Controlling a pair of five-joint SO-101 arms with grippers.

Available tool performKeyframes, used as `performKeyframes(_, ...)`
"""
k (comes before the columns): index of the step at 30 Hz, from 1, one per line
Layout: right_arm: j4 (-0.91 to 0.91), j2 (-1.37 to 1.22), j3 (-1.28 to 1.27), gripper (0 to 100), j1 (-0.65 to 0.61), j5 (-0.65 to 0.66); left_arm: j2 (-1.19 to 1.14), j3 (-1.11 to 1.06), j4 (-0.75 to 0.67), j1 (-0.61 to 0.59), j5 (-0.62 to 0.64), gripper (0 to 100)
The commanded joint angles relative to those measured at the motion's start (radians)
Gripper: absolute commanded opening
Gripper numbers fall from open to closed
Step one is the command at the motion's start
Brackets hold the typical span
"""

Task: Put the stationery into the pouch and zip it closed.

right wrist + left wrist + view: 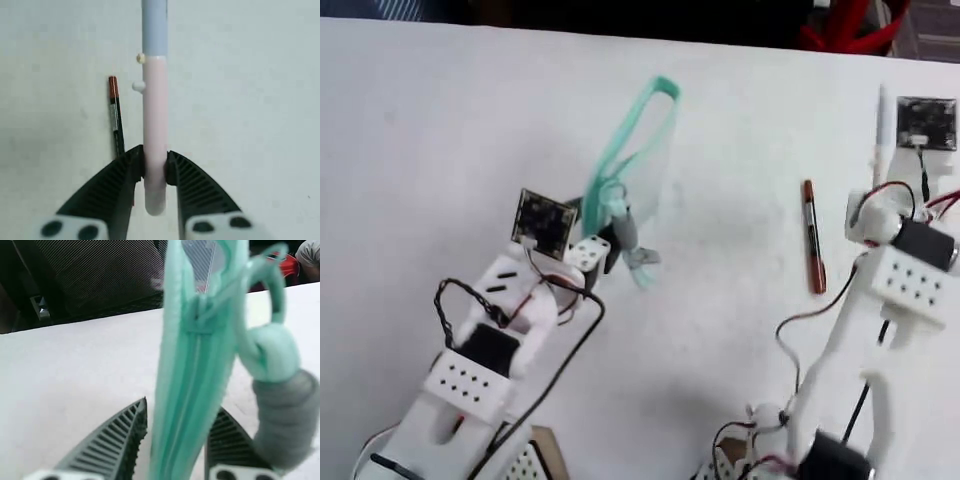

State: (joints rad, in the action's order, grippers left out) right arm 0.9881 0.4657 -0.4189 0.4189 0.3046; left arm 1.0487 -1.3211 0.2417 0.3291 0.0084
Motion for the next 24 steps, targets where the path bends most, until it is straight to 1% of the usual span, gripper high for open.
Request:
performKeyframes(1, 0.002, 0.139, 0.018, 1.9, -0.064, -0.190, 0.001, 0.011, -0.003, 0.004, 0.009, 18)
performKeyframes(3, 0.001, 0.200, 0.018, 1.9, -0.128, -0.250, 0.001, 0.011, -0.003, 0.004, 0.011, 18)
performKeyframes(9, -0.044, 0.337, 0.028, 1.9, -0.450, -0.264, 0.002, 0.011, -0.003, 0.004, 0.011, 18)
performKeyframes(14, -0.217, 0.395, 0.028, 1.9, -0.751, -0.264, 0.002, 0.011, -0.003, 0.004, 0.011, 18)
performKeyframes(16, -0.298, 0.390, 0.037, 1.9, -0.840, -0.264, 0.002, 0.011, -0.003, 0.004, 0.011, 18)
performKeyframes(19, -0.426, 0.335, 0.040, 1.9, -0.883, -0.264, 0.002, 0.011, -0.003, 0.004, 0.011, 18)
performKeyframes(24, -0.582, 0.174, 0.040, 1.9, -0.883, -0.265, 0.002, 0.011, -0.003, 0.002, 0.011, 18)
